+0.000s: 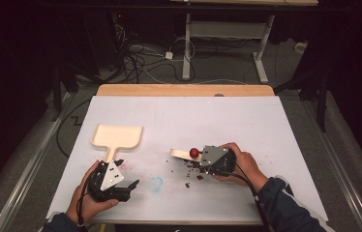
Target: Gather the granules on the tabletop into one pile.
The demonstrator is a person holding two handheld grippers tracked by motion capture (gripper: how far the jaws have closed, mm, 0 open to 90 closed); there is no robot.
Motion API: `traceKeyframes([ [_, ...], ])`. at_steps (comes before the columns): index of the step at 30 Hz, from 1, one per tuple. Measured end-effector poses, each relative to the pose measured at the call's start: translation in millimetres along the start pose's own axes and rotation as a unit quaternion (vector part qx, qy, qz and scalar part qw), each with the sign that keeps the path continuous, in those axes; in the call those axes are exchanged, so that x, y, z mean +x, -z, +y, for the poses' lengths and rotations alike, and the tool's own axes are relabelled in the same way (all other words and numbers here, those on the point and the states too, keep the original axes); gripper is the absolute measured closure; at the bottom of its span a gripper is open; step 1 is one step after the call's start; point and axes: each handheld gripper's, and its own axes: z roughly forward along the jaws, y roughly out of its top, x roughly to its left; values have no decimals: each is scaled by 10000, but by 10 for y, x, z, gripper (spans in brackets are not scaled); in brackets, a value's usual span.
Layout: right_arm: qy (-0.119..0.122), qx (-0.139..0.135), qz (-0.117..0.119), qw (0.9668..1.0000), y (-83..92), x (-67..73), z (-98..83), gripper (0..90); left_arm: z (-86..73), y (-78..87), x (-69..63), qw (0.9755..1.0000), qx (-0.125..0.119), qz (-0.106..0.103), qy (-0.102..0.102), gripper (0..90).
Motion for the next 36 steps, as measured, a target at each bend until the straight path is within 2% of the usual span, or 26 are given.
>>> traceKeyframes([
  [1, -72, -89, -129, 9999, 32, -32, -8, 677, 0, -1, -2, 10000, -3, 7, 3, 170],
  [3, -125, -118, -168, 9997, 53, -54, -13, 677, 0, 2, -2, 10000, 9, 6, -10, 170],
  [4, -164, -227, -261, 9993, 110, -103, -16, 677, -1, 4, -1, 10000, 3, 11, -9, 170],
  [6, -205, -287, -294, 9989, 154, -121, -12, 677, -3, 9, 3, 10000, -8, 19, 8, 170],
  [8, -313, -419, -223, 9984, 255, -151, 7, 677, -4, 11, 5, 10000, -6, 25, 9, 170],
  [9, -465, -549, -35, 9974, 372, -168, 37, 677, -4, 15, 6, 10000, 7, 30, -8, 170],
  [13, -710, -653, 491, 9941, 546, -107, 132, 677, -5, 34, 8, 10000, -46, 52, 33, 170],
  [16, -845, -764, 1058, 9878, 602, -9, 169, 677, -6, 40, 11, 9999, -58, 69, 61, 170],
  [17, -845, -764, 1058, 9878, 602, -9, 169, 677, -7, 43, 14, 9999, -65, 67, 72, 170],
  [18, -918, -774, 1382, 9831, 595, 63, 181, 677, -8, 44, 15, 9999, -66, 70, 76, 170],
  [20, -1006, -741, 1717, 9772, 559, 137, 184, 677, -10, 46, 18, 9999, -59, 74, 81, 170],
  [21, -1006, -741, 1717, 9772, 559, 137, 184, 677, -9, 47, 19, 9999, -60, 69, 83, 170],
  [22, -1052, -707, 1866, 9742, 532, 170, 185, 677, -10, 46, 19, 9999, -70, 68, 81, 170],
  [23, -1122, -610, 2124, 9688, 467, 229, 196, 677, -9, 48, 20, 9999, -75, 66, 77, 170],
  [26, -1236, -424, 2412, 9616, 347, 284, 204, 677, -8, 49, 21, 9999, -81, 57, 66, 170],
  [28, -1225, -367, 2447, 9611, 303, 290, 197, 677, -9, 49, 20, 9999, -75, 41, 66, 170],
  [29, -1339, -364, 2449, 9596, 244, 282, 181, 677, -9, 48, 20, 9999, -71, 40, 63, 169],
  [30, -1339, -364, 2449, 9596, 244, 282, 181, 677, -10, 47, 19, 10000, -68, 41, 59, 169],
  [32, -1434, -297, 2268, 9629, 212, 202, 134, 676, -11, 45, 19, 10000, -65, 24, 59, 170],
  [33, -1434, -297, 2268, 9629, 212, 202, 134, 676, -11, 43, 18, 10000, -58, 22, 56, 170],
  [34, -1609, -288, 2261, 9603, 175, 132, 72, 676, -10, 41, 17, 10000, -58, 15, 57, 169],
  [36, -1702, -250, 2173, 9608, 141, 65, 19, 675, -7, 39, 14, 10000, -47, 12, 31, 170],
])
